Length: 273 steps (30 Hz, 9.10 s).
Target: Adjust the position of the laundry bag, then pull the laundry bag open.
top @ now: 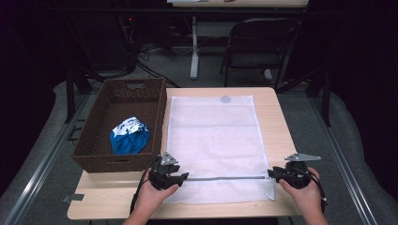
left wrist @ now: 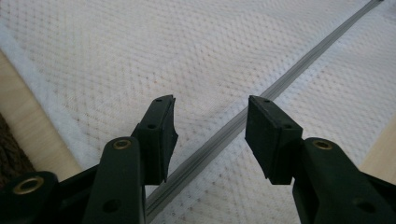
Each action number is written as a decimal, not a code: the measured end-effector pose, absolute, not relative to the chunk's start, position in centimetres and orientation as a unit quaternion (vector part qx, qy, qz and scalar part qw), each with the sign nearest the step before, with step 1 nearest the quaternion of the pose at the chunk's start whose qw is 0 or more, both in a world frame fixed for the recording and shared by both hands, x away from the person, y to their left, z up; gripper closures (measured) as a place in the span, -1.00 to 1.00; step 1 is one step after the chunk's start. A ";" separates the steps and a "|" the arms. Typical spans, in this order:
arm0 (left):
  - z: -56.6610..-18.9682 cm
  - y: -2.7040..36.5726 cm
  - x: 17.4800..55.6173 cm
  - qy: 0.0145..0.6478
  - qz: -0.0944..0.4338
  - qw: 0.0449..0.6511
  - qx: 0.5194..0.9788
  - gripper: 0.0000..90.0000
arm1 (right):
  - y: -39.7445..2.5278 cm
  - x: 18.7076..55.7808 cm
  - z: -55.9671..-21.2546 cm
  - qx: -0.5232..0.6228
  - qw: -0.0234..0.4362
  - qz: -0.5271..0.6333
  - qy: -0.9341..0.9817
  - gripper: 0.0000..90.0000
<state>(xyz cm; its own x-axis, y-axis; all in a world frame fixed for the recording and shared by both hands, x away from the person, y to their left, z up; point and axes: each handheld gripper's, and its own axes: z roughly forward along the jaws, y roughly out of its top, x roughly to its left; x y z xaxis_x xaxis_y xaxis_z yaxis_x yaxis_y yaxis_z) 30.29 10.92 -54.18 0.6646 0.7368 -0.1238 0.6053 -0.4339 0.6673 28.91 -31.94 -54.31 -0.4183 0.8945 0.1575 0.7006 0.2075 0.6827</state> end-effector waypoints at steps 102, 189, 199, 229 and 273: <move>-57.1 7.3 29.6 0.353 0.091 0.309 0.879 0.16 | -32.1 29.8 -55.3 0.570 0.074 0.387 0.721 0.36; -57.2 7.2 29.5 0.352 0.099 0.312 0.877 0.17 | -29.4 30.4 -56.2 0.563 0.084 0.279 0.773 0.63; -57.2 7.2 29.5 0.353 0.099 0.313 0.876 0.17 | -30.1 30.7 -56.4 0.577 0.051 0.306 0.755 0.85; -57.2 7.1 29.5 0.353 0.103 0.313 0.876 0.17 | -30.5 31.3 -52.0 0.530 0.023 0.345 0.774 0.88; -54.0 1.9 30.0 0.307 0.071 0.365 0.876 0.34 | -29.8 31.8 -49.0 0.483 0.016 0.378 0.790 0.88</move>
